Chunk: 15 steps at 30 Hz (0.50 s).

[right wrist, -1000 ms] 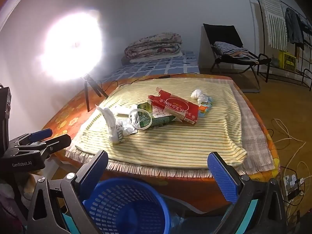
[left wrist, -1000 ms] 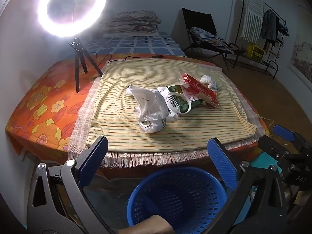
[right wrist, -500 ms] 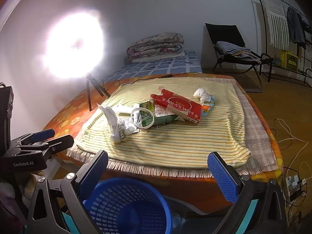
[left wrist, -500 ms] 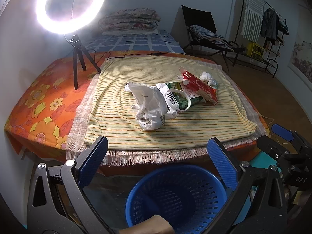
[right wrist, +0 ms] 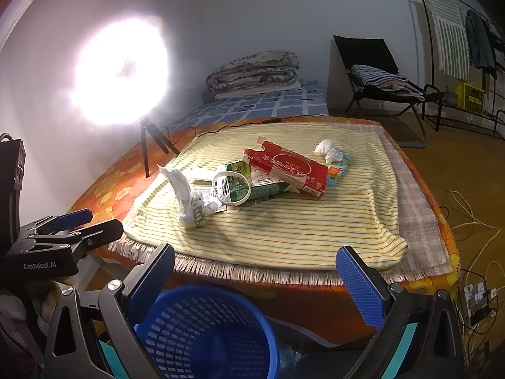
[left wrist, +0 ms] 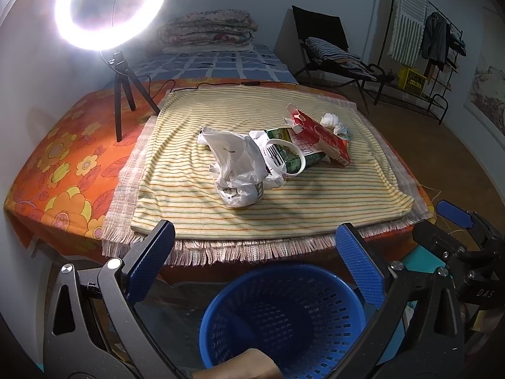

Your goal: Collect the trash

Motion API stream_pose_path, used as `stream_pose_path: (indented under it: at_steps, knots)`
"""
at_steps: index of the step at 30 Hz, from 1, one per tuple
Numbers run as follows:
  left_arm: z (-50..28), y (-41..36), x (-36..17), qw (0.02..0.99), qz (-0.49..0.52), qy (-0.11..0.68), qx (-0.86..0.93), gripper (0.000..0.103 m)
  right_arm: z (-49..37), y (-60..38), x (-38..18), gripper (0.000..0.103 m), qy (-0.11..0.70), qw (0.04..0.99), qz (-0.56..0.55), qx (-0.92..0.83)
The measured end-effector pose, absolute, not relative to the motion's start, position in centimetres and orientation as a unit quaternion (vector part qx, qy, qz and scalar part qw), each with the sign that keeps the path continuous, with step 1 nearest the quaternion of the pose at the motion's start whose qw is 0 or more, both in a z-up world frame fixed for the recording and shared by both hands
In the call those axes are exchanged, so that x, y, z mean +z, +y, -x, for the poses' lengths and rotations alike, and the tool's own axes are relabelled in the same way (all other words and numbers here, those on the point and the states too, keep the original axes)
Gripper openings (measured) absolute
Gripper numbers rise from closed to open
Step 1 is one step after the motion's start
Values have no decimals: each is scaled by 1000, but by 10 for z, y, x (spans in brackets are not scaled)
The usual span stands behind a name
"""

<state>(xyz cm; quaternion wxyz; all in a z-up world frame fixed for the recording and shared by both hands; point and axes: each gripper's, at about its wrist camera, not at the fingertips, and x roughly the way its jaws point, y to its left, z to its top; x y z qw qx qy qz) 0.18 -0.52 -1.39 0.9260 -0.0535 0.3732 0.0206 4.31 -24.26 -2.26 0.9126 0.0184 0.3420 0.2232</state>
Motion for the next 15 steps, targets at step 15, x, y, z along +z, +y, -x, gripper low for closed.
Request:
stream_pose_path:
  at_steps: [15]
  knots:
    - [-1, -7, -14, 925, 54, 375, 20, 103, -44, -240, -24, 103, 346, 911, -20, 225]
